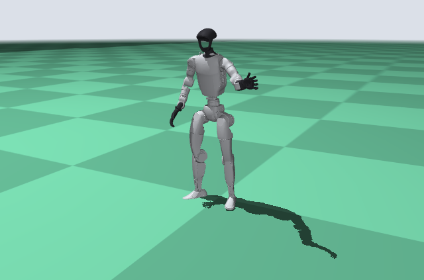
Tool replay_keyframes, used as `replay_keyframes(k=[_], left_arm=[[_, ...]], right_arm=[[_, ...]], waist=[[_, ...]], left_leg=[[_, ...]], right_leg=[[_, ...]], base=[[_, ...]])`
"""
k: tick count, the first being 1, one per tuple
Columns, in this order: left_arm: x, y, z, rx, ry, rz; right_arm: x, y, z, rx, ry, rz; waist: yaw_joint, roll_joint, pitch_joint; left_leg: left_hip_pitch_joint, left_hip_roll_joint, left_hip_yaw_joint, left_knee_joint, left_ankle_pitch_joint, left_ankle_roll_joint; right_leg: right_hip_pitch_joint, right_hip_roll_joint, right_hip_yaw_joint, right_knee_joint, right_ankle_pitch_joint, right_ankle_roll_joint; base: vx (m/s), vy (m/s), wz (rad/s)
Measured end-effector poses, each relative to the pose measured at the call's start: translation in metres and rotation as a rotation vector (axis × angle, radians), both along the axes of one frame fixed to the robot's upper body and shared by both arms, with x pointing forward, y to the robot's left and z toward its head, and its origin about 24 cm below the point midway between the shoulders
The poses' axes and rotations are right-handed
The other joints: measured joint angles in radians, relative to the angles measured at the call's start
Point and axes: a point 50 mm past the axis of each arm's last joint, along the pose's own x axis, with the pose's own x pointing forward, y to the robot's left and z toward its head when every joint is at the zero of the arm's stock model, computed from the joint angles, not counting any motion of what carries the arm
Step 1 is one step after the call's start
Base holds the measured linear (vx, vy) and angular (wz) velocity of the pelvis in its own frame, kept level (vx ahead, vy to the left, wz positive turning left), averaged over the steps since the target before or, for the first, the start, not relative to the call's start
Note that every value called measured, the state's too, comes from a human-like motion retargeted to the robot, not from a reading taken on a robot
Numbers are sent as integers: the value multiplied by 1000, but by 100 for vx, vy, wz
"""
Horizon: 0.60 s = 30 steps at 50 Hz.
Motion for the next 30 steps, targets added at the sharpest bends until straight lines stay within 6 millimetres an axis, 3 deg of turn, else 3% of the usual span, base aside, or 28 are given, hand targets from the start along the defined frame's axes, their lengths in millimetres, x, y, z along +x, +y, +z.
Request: replay_keyframes(k=[2, 4, 8, 11, 13, 14, 16, 19, 22, 25, 27, 30], left_arm=[[9, -9, -16, 46, 126, -56], [17, -20, -36, 221, 366, -159], [21, -58, -74, 833, 908, -433], [13, -86, -94, 1301, 1177, -623], [5, -95, -107, 1456, 1267, -714], [2, -94, -113, 1453, 1287, -734], [-5, -86, -126, 1319, 1288, -718], [-17, -66, -147, 882, 1175, -580], [-29, -53, -170, 351, 912, -406], [-38, -55, -193, -111, 605, -237], [-46, -62, -211, -291, 528, -171], [-63, -74, -241, -331, 673, -230]], right_arm=[[1, 1, 0, -1, 3, 10], [1, 3, -1, 6, 2, 51], [-1, 12, 0, 30, -12, 176], [-4, 17, 2, 50, -27, 266], [-5, 20, 3, 65, -34, 297], [-5, 21, 3, 69, -38, 298], [-5, 22, 3, 69, -45, 279], [-4, 21, 0, 54, -41, 217], [-5, 19, -4, 41, -15, 139], [-7, 16, -8, 31, 15, 55], [-8, 15, -10, 22, 27, 24], [-8, 18, -11, 20, 40, 51]], waist=[[-8, 1, 7], [-19, 0, 10], [-45, -11, 3], [-61, -19, -6], [-67, -25, -10], [-67, -27, -11], [-64, -31, -8], [-52, -36, 1], [-37, -41, 14], [-22, -46, 31], [-16, -51, 44], [-9, -62, 60]], left_leg=[[1, 4, 12, 0, 1, -2], [-1, 7, 24, 2, 1, -4], [-11, 13, 48, 9, -1, -8], [-17, 19, 68, 16, -5, -11], [-18, 24, 84, 20, -7, -12], [-18, 26, 92, 22, -8, -11], [-14, 30, 107, 22, -8, -9], [-6, 33, 126, 20, -6, -4], [1, 34, 135, 18, -4, 0], [4, 31, 129, 16, -2, 3], [4, 28, 118, 15, -1, 3], [-3, 24, 95, 14, 1, 1]], right_leg=[[-4, 7, 10, -6, 6, 0], [-10, 14, 20, -10, 11, 0], [-28, 24, 40, -17, 20, 0], [-42, 33, 57, -21, 26, 0], [-50, 41, 69, -23, 30, 0], [-53, 45, 75, -25, 32, 0], [-57, 53, 88, -28, 36, 0], [-60, 63, 102, -32, 41, 0], [-58, 68, 108, -35, 45, 0], [-53, 65, 103, -36, 47, 0], [-48, 60, 95, -36, 46, 0], [-43, 50, 77, -33, 43, 0]], base=[[-5, -3, -33], [-4, -2, -30], [-2, -2, -29], [-1, -3, -35], [-2, -4, -41], [-2, -5, -43], [-2, -5, -43], [-2, -5, -37], [-2, -2, -14], [0, 0, 0], [-2, 3, 27], [-2, 4, 39]])
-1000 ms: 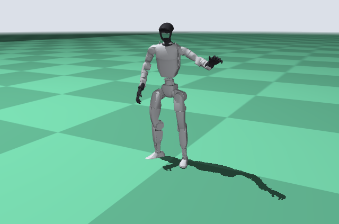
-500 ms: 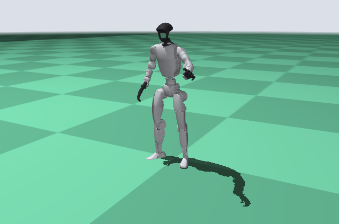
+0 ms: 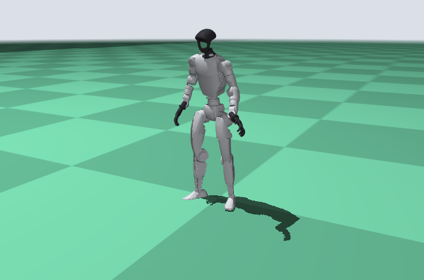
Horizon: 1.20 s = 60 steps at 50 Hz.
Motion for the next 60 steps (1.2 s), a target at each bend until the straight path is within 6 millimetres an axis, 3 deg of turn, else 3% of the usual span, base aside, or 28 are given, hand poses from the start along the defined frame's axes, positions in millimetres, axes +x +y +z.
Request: replay_keyframes(k=[5, 8, 10, 16, 19, 22, 25, 28, 31, 33, 35, 36, 41, 43, 45, 49, 52, 55, 58, 60], left_arm=[[-34, -20, -34, 235, 483, -658], [-54, -20, -44, 319, 669, -821], [-66, -11, -48, 290, 715, -737], [-83, 32, -33, 82, 451, 33], [-73, 45, -17, 38, 286, 269], [-49, 45, -4, 88, 230, 222], [-15, 29, 6, 246, 274, -101], [19, 2, 18, 458, 340, -570], [42, -25, 31, 681, 429, -988], [50, -34, 38, 811, 496, -1147], [57, -32, 41, 874, 545, -1154], [59, -27, 42, 853, 546, -1078], [64, 6, 52, 552, 402, -473], [65, 12, 56, 491, 356, -366], [67, 8, 58, 514, 345, -424], [73, -25, 58, 633, 321, -840], [70, -56, 58, 591, 262, -1135], [65, -72, 59, 554, 268, -1331], [67, -60, 59, 711, 389, -1313], [69, -39, 58, 815, 472, -1153]], right_arm=[[1, 16, 2, 50, -12, 184], [5, 23, 5, 71, -40, 239], [9, 26, 9, 80, -63, 232], [24, 24, 21, 94, -147, 120], [29, 23, 27, 104, -182, 87], [34, 26, 32, 124, -210, 92], [37, 31, 35, 151, -229, 140], [38, 37, 38, 186, -239, 216], [38, 44, 42, 216, -252, 302], [38, 47, 45, 228, -264, 346], [40, 49, 48, 231, -276, 359], [42, 48, 50, 230, -281, 347], [48, 42, 53, 214, -280, 244], [49, 40, 53, 210, -278, 230], [48, 40, 53, 214, -274, 239], [44, 43, 52, 230, -260, 302], [42, 45, 50, 235, -237, 347], [39, 46, 50, 247, -224, 377], [38, 45, 52, 248, -240, 392], [40, 43, 54, 233, -255, 387]], waist=[[15, -43, 8], [35, -79, 20], [52, -104, 36], [108, -169, 111], [126, -193, 146], [135, -211, 173], [142, -226, 187], [145, -240, 190], [141, -257, 189], [136, -268, 190], [131, -277, 197], [129, -280, 205], [133, -283, 252], [136, -280, 267], [137, -276, 273], [139, -271, 270], [135, -268, 263], [120, -267, 249], [98, -265, 237], [84, -262, 234]], left_leg=[[-27, 1, -39, 3, 3, -9], [-43, 4, -57, 5, 5, -10], [-50, 6, -69, 6, 7, -6], [-71, 20, -113, 15, 13, 11], [-86, 29, -143, 13, 22, 18], [-101, 36, -175, -1, 39, 20], [-113, 40, -202, -24, 59, 20], [-124, 40, -224, -43, 75, 18], [-137, 38, -241, -45, 79, 17], [-143, 36, -249, -45, 81, 16], [-147, 33, -256, -45, 82, 17], [-147, 31, -258, -45, 83, 18], [-147, 27, -261, -45, 87, 19], [-150, 29, -259, -45, 89, 16], [-158, 32, -255, -45, 92, 10], [-175, 38, -245, -45, 97, -5], [-184, 41, -240, -45, 99, -15], [-191, 40, -237, -45, 100, -25], [-193, 39, -235, -45, 100, -33], [-192, 38, -233, -45, 100, -35]], right_leg=[[-4, -9, -33, 4, -4, 0], [-8, -10, -50, 4, -3, 0], [-8, -9, -61, 4, -2, 0], [0, -5, -102, 6, 5, 0], [1, 0, -130, 12, 8, 0], [-3, 6, -159, 17, 9, 0], [-10, 11, -185, 21, 10, 0], [-14, 13, -206, 20, 11, 0], [-16, 10, -221, 17, 12, 0], [-16, 7, -228, 16, 11, 0], [-14, 4, -234, 15, 10, 0], [-13, 2, -236, 14, 9, 0], [-10, -3, -240, 14, 7, 0], [-14, -1, -239, 13, 7, 0], [-23, 3, -236, 10, 10, 0], [-43, 13, -230, 1, 18, 0], [-51, 18, -227, -7, 25, 0], [-57, 19, -226, -13, 29, 0], [-60, 18, -223, -14, 29, 0], [-60, 16, -220, -13, 29, 0]], base=[[-3, 2, 42], [-4, -1, 33], [-6, -2, 29], [-7, -4, 36], [-7, -4, 50], [-7, -4, 53], [-5, -3, 47], [-4, -1, 38], [-3, 0, 29], [-3, 1, 22], [-2, 1, 9], [0, 0, 0], [0, 0, 0], [0, 0, 0], [0, 0, 0], [0, 0, 0], [0, 0, 0], [0, 0, 0], [0, 0, 0], [0, 0, 0]])
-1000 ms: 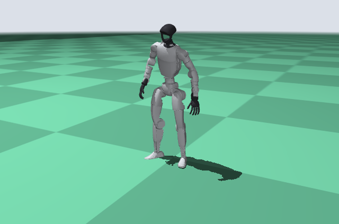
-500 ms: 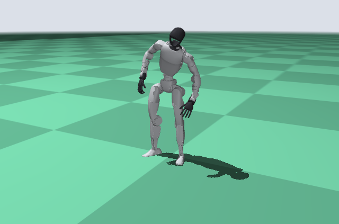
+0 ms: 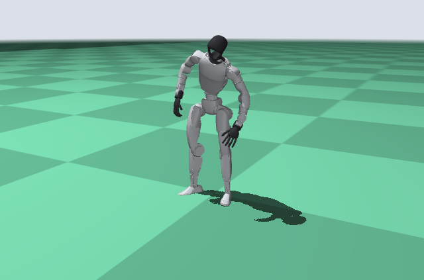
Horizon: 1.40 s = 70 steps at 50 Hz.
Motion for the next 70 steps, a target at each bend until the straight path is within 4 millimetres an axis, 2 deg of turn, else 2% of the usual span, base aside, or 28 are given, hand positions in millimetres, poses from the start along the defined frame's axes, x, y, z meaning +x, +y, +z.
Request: replay_keyframes(k=[2, 5, 7, 10, 13, 17, 20, 22, 25, 28, 30, 32, 34, 37, 40, 43, 45, 47, 50, 53, 55, 57, 60, 63, 66, 70], left_arm=[[2, 24, 3, 20, -94, 236], [5, 48, 13, -87, -244, 566], [10, 49, 22, -149, -303, 607], [25, 29, 35, -200, -322, 430], [35, -10, 44, -259, -268, 113], [37, -59, 54, -356, -140, -233], [38, -68, 58, -309, -88, -318], [45, -54, 59, -216, -121, -240], [53, -19, 57, -126, -219, 36], [53, 11, 56, -170, -336, 372], [53, 17, 56, -224, -387, 500], [57, 8, 55, -265, -399, 477], [63, -15, 53, -304, -384, 344], [67, -64, 50, -373, -307, 41], [62, -117, 49, -459, -184, -274], [56, -152, 51, -510, -53, -494], [56, -160, 49, -498, 0, -544], [65, -152, 47, -460, -3, -483], [81, -122, 35, -413, -77, -220], [89, -92, 26, -431, -196, 154], [89, -84, 23, -467, -268, 363], [89, -89, 22, -515, -313, 440], [89, -114, 21, -574, -320, 300], [84, -154, 26, -661, -250, -21], [74, -193, 35, -828, -120, -304], [71, -223, 46, -1011, 52, -473]], right_arm=[[2, -4, 0, -19, -6, -29], [4, -10, -1, -46, 1, -79], [3, -13, -2, -49, 11, -102], [5, -16, -3, -42, 19, -118], [4, -16, -6, -35, 42, -106], [2, -16, -9, -39, 82, -67], [2, -17, -9, -47, 90, -45], [5, -18, -6, -57, 70, -49], [10, -21, -3, -75, 34, -86], [14, -25, -1, -91, 16, -143], [15, -28, -1, -97, 15, -173], [14, -28, -3, -96, 24, -187], [14, -29, -5, -96, 35, -187], [12, -28, -9, -97, 67, -160], [10, -26, -13, -99, 105, -123], [9, -24, -15, -87, 131, -97], [8, -23, -14, -75, 134, -93], [10, -23, -12, -63, 116, -110], [11, -27, -10, -53, 82, -174], [9, -37, -11, -79, 74, -265], [5, -46, -14, -111, 81, -322], [1, -54, -16, -144, 95, -357], [-5, -63, -20, -173, 124, -361], [-10, -66, -24, -175, 167, -319], [-11, -64, -27, -162, 219, -274], [-6, -58, -27, -127, 260, -247]], waist=[[-8, 5, 4], [-15, 17, 15], [-17, 25, 15], [-23, 42, 21], [-31, 56, 14], [-56, 73, -2], [-83, 82, -16], [-103, 87, -14], [-128, 93, -8], [-147, 100, 6], [-156, 106, 15], [-163, 111, 18], [-172, 119, 23], [-187, 128, 18], [-210, 132, 7], [-241, 130, -7], [-262, 128, -19], [-281, 128, -24], [-301, 135, -30], [-307, 158, -33], [-308, 180, -34], [-308, 207, -35], [-313, 247, -41], [-327, 276, -51], [-349, 291, -60], [-384, 292, -61]], left_leg=[[4, -1, 4, 0, 0, 0], [11, -1, 12, 0, -1, 1], [12, 1, 21, 0, -2, 0], [12, 5, 34, 0, -1, -2], [9, 7, 46, 0, 0, -5], [7, 6, 59, 0, 1, -7], [8, 4, 70, 0, 1, -7], [13, 3, 78, 0, 1, -6], [22, 2, 94, 0, 2, -4], [33, 3, 115, 0, 3, -3], [39, 5, 129, 0, 3, -4], [43, 7, 145, 0, 4, -5], [47, 9, 158, 0, 4, -6], [52, 12, 177, 0, 4, -7], [57, 14, 194, 0, 2, -5], [64, 17, 211, 0, -1, 0], [70, 19, 226, 0, -3, 5], [77, 22, 240, 0, -4, 10], [89, 28, 266, 0, -4, 16], [99, 35, 291, 0, -2, 16], [105, 37, 304, 0, -1, 13], [109, 39, 314, 1, 0, 9], [110, 40, 323, 6, -2, 3], [107, 40, 327, 18, -10, 2], [106, 39, 329, 30, -21, 8], [110, 40, 339, 45, -35, 20]], right_leg=[[2, -1, 5, 1, -1, 0], [3, -1, 13, 0, 0, 0], [0, 3, 21, -2, 2, 0], [-6, 10, 31, -8, 7, 0], [-15, 15, 42, -13, 12, 0], [-24, 15, 55, -16, 16, 0], [-29, 14, 66, -15, 16, 0], [-29, 14, 74, -15, 15, 0], [-30, 16, 91, -16, 16, 0], [-31, 20, 111, -18, 18, 0], [-32, 24, 125, -21, 20, 0], [-36, 30, 139, -25, 23, 0], [-38, 35, 151, -29, 26, 0], [-43, 43, 168, -34, 29, 0], [-46, 48, 182, -37, 30, 0], [-49, 53, 197, -36, 27, 0], [-51, 58, 209, -35, 25, 0], [-53, 64, 220, -36, 24, 0], [-54, 78, 240, -39, 24, 0], [-55, 92, 258, -47, 27, 0], [-55, 100, 268, -52, 31, 0], [-55, 105, 275, -56, 33, 0], [-56, 108, 283, -58, 33, 0], [-58, 104, 289, -55, 28, 0], [-58, 99, 295, -50, 19, 0], [-57, 97, 309, -45, 10, 0]], base=[[0, 0, 0], [0, 0, -6], [-1, -2, -22], [-1, -3, -22], [-1, -2, -21], [0, 0, -4], [1, -1, -18], [0, -1, -20], [0, -3, -29], [-1, -4, -36], [0, -5, -39], [0, -6, -39], [1, -6, -36], [2, -6, -32], [3, -5, -29], [4, -6, -30], [3, -7, -37], [3, -8, -40], [3, -9, -46], [3, -9, -44], [4, -8, -35], [5, -6, -25], [6, -3, -14], [6, -1, -5], [4, 0, -2], [1, -1, -10]])
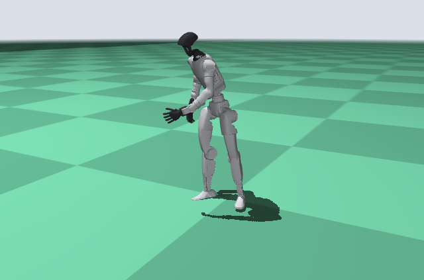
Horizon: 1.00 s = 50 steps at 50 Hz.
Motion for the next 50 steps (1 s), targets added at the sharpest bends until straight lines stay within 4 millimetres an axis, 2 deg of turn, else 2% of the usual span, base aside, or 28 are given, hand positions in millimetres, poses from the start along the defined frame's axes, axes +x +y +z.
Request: replay_keyframes(k=[3, 8, 10, 12, 15, 18, 22, 25, 28, 34, 35, 37, 39, 42, 46, 50], left_arm=[[13, 0, 6, 108, -44, 75], [37, 28, 5, 527, -217, 465], [41, 37, 6, 591, -232, 574], [41, 36, 10, 595, -262, 572], [37, 16, 19, 554, -351, 413], [22, -15, 27, 429, -384, 167], [-1, -47, 30, 208, -265, -137], [-5, -52, 29, 126, -153, -242], [9, -36, 29, 195, -154, -128], [43, 24, 34, 547, -334, 412], [45, 32, 35, 580, -350, 469], [46, 33, 38, 596, -379, 482], [44, 23, 42, 568, -402, 409], [33, -6, 47, 444, -379, 204], [15, -45, 47, 170, -206, -86], [11, -58, 45, -23, -41, -228]], right_arm=[[7, 4, 4, 8, -39, 0], [16, 4, 13, -32, -140, -21], [16, 1, 14, -55, -156, -36], [15, -3, 14, -69, -158, -44], [11, -8, 13, -72, -146, -50], [8, -11, 11, -60, -115, -53], [9, -9, 8, -29, -69, -46], [12, -4, 9, 2, -59, -40], [16, 0, 12, 12, -88, -48], [19, -4, 17, -56, -157, -80], [18, -6, 17, -68, -161, -86], [15, -10, 16, -79, -157, -97], [12, -13, 14, -80, -141, -106], [7, -18, 11, -69, -96, -112], [6, -17, 7, -35, -34, -104], [8, -11, 6, 13, -8, -89]], waist=[[-22, -8, 2], [-43, -18, 2], [-46, -17, 2], [-48, -13, 2], [-55, -2, -1], [-70, 6, -5], [-101, 8, -8], [-127, 1, -8], [-149, -11, -5], [-169, -28, -5], [-170, -29, -6], [-175, -27, -8], [-181, -23, -11], [-197, -17, -16], [-229, -15, -15], [-259, -22, -9]], left_leg=[[6, 4, 19, 9, -6, 5], [20, 12, 66, 21, -11, 9], [26, 14, 87, 27, -13, 10], [32, 18, 105, 32, -15, 10], [37, 22, 128, 41, -20, 11], [42, 25, 146, 45, -24, 13], [52, 24, 168, 45, -29, 16], [63, 22, 191, 44, -32, 20], [77, 19, 222, 46, -35, 25], [107, 17, 300, 62, -44, 36], [111, 17, 313, 66, -46, 37], [119, 18, 335, 76, -50, 41], [125, 20, 354, 86, -54, 44], [130, 21, 375, 97, -62, 48], [139, 21, 391, 103, -73, 52], [151, 18, 403, 109, -90, 56]], right_leg=[[-1, 7, 18, -1, -1, 0], [-5, 26, 62, -12, 8, 0], [-5, 34, 81, -18, 14, 0], [-6, 42, 99, -24, 20, 0], [-7, 53, 121, -31, 26, 0], [-8, 59, 139, -35, 27, 0], [-10, 65, 160, -35, 25, 0], [-11, 71, 182, -35, 24, 0], [-13, 79, 213, -35, 27, 0], [-17, 102, 289, -35, 42, 0], [-18, 106, 302, -35, 45, 0], [-19, 113, 324, -35, 50, 0], [-20, 119, 342, -35, 54, 0], [-21, 125, 362, -35, 58, 0], [-18, 130, 380, -35, 57, 0], [-13, 136, 402, -35, 56, 0]], base=[[1, -4, -34], [1, -6, -50], [1, -6, -54], [2, -5, -50], [3, -4, -41], [3, -2, -32], [3, -1, -31], [2, -1, -41], [1, -1, -56], [1, -1, -70], [2, -1, -68], [3, 0, -62], [4, 0, -52], [4, 2, -38], [4, 2, -27], [2, 2, -32]])
